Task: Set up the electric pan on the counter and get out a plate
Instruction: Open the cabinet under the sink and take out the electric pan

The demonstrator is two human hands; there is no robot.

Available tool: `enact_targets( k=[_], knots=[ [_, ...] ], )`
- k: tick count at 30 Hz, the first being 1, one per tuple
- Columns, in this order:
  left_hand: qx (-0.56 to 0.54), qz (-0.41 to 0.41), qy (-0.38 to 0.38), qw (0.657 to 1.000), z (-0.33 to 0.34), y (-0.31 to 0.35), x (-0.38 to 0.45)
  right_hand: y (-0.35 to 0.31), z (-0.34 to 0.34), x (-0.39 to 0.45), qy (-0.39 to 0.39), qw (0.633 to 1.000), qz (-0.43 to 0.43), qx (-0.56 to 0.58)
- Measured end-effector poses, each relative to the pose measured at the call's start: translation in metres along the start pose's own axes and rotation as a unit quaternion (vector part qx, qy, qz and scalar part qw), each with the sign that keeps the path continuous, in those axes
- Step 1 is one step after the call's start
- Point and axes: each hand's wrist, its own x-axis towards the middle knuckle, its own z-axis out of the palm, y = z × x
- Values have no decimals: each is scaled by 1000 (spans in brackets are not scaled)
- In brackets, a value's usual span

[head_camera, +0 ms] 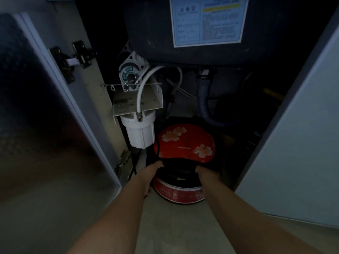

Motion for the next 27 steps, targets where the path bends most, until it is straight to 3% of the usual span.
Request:
enact_targets(
  k=[6, 11, 23, 27],
  knots=[
    [-7, 48, -22, 999, -8, -3, 14, -16, -11, 19, -19, 998, -22, 55],
    [-31, 41, -22, 998, -13, -9, 27, -55, -28, -80, -99, 983, -53, 143],
    [-91, 92, -33, 991, -29, -32, 34, -27, -37, -102, -162, 957, -10, 240],
    [-72, 89, -53, 992, -35, -43, 24, -20, -39, -115, -178, 960, -2, 218]
  ],
)
